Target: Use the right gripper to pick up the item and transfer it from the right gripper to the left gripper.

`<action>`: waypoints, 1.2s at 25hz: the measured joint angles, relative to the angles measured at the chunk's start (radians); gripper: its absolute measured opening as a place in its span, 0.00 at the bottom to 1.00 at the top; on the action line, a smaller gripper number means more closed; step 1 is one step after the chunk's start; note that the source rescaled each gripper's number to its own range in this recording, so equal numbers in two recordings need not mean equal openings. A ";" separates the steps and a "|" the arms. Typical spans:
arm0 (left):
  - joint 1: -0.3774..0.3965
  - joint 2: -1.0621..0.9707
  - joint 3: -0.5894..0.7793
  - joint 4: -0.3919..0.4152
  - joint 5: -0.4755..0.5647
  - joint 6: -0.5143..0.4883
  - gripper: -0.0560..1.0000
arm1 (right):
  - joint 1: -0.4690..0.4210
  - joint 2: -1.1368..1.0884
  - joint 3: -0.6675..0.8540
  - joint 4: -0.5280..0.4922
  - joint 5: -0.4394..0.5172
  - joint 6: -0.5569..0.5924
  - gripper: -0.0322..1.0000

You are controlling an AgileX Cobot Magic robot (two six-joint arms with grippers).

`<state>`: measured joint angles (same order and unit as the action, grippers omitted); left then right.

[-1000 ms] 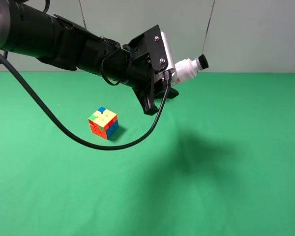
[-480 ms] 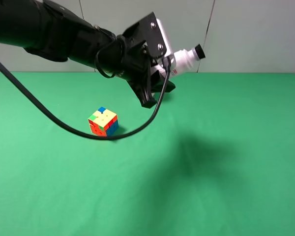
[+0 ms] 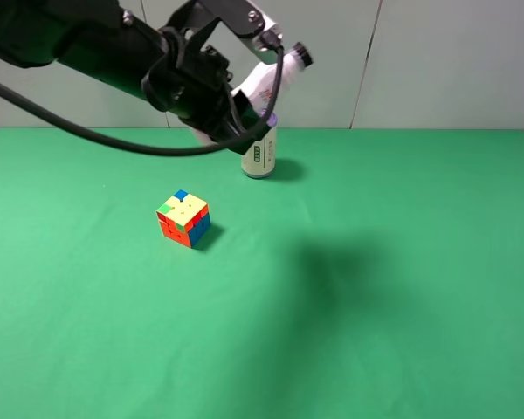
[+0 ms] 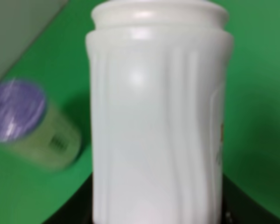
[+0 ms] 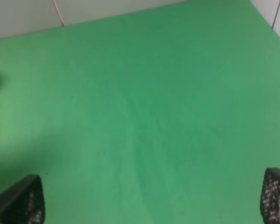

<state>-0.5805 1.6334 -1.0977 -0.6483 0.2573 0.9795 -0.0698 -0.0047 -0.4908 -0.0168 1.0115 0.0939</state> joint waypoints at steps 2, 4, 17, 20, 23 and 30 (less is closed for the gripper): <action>0.029 -0.006 0.026 0.052 0.001 -0.085 0.06 | 0.000 0.000 0.000 0.000 0.000 0.000 1.00; 0.061 -0.017 0.054 0.098 0.001 -0.154 0.06 | 0.000 0.000 0.000 0.000 0.000 0.000 1.00; 0.265 -0.065 0.163 0.145 -0.021 -0.277 0.06 | 0.000 0.000 0.000 0.000 0.001 0.000 1.00; 0.310 -0.065 0.195 0.146 -0.071 -0.303 0.06 | 0.000 0.000 0.000 0.000 0.001 0.000 1.00; 0.351 -0.045 0.214 0.146 -0.106 -0.321 0.06 | 0.000 0.000 0.000 0.000 0.001 0.000 1.00; 0.388 0.089 0.217 0.146 -0.147 -0.326 0.06 | 0.000 0.000 0.000 0.000 0.001 0.000 1.00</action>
<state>-0.1923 1.7225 -0.8802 -0.5021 0.1103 0.6532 -0.0698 -0.0047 -0.4908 -0.0168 1.0126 0.0939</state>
